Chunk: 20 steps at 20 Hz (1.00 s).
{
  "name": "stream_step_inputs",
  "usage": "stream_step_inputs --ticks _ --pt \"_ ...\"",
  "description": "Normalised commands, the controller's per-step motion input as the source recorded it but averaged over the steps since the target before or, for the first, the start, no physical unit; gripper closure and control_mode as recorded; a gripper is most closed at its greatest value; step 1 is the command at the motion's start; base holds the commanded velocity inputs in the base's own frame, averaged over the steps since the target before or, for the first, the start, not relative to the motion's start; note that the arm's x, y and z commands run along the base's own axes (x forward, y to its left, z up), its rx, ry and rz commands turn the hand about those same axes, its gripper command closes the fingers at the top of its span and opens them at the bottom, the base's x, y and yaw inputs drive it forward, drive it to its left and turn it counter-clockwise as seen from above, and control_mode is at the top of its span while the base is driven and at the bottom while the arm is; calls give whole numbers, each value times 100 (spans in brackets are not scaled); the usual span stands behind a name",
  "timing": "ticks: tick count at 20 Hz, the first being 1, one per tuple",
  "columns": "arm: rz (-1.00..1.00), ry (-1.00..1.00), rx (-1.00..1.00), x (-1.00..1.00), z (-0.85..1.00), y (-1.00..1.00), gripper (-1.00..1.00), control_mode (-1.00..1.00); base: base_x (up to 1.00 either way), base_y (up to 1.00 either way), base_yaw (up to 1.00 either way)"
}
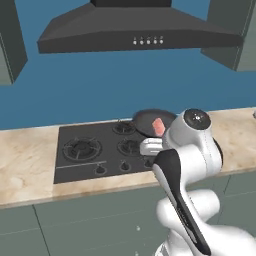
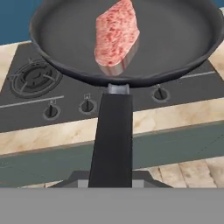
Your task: Pick up the pan with the steak in it and place it on the dining table. Then place the steak on the plate.
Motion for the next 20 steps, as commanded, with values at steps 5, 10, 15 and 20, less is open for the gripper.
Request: stream_step_inputs --ticks 5,10,15,20 --pt "0 0 0 0 0 0 100 100 -100 -1 3" --pt "0 0 0 0 0 0 100 100 -56 0 30" --pt "0 0 0 0 0 0 100 100 0 0 50" --pt "0 0 0 0 0 0 100 100 -1 0 50"
